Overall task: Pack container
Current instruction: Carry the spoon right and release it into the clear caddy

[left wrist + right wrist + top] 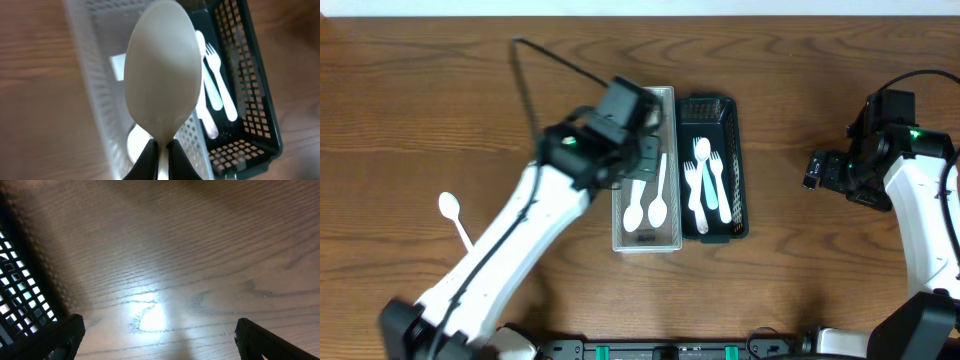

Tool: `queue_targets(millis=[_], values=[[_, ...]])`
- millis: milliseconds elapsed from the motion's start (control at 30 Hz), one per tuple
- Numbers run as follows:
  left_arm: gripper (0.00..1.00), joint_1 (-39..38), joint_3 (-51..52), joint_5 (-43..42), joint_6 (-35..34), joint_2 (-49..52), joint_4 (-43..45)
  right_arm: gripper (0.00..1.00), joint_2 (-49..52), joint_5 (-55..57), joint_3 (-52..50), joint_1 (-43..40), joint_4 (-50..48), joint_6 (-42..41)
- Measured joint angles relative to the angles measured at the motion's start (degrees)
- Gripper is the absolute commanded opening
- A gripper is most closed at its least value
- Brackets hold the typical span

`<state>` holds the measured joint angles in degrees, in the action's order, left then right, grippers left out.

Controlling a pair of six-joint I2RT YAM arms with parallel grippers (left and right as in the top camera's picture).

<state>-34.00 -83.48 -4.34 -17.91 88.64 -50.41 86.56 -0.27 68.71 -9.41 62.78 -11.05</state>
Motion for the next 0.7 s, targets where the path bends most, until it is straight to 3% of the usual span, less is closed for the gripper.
queue_targets(millis=[267, 367, 467, 567, 633, 700], values=[[0.09, -1.3, 0.0, 0.0, -0.5, 15.6, 2.0, 0.99, 0.0, 0.0, 0.0, 0.0, 0.3, 0.0], [0.35, -1.3, 0.3, 0.0, -0.5, 18.6, 2.1, 0.99, 0.0, -0.1, 0.0, 0.0, 0.3, 0.0], [0.46, -1.2, 0.3, 0.0, -0.3, 18.9, 2.1, 0.99, 0.0, -0.2, 0.0, 0.0, 0.4, 0.0], [0.48, -1.1, 0.3, 0.0, 0.7, 18.0, 1.9, 0.99, 0.0, -0.2, 0.0, 0.0, 0.4, 0.0], [0.57, -0.4, 0.3, 0.0, 2.2, 16.4, 1.4, 0.99, 0.0, -0.2, 0.0, 0.0, 0.4, 0.0], [0.74, 1.0, 0.3, 0.3, 3.5, 13.4, 0.7, 0.99, 0.0, -0.2, 0.0, 0.0, 0.4, 0.0]])
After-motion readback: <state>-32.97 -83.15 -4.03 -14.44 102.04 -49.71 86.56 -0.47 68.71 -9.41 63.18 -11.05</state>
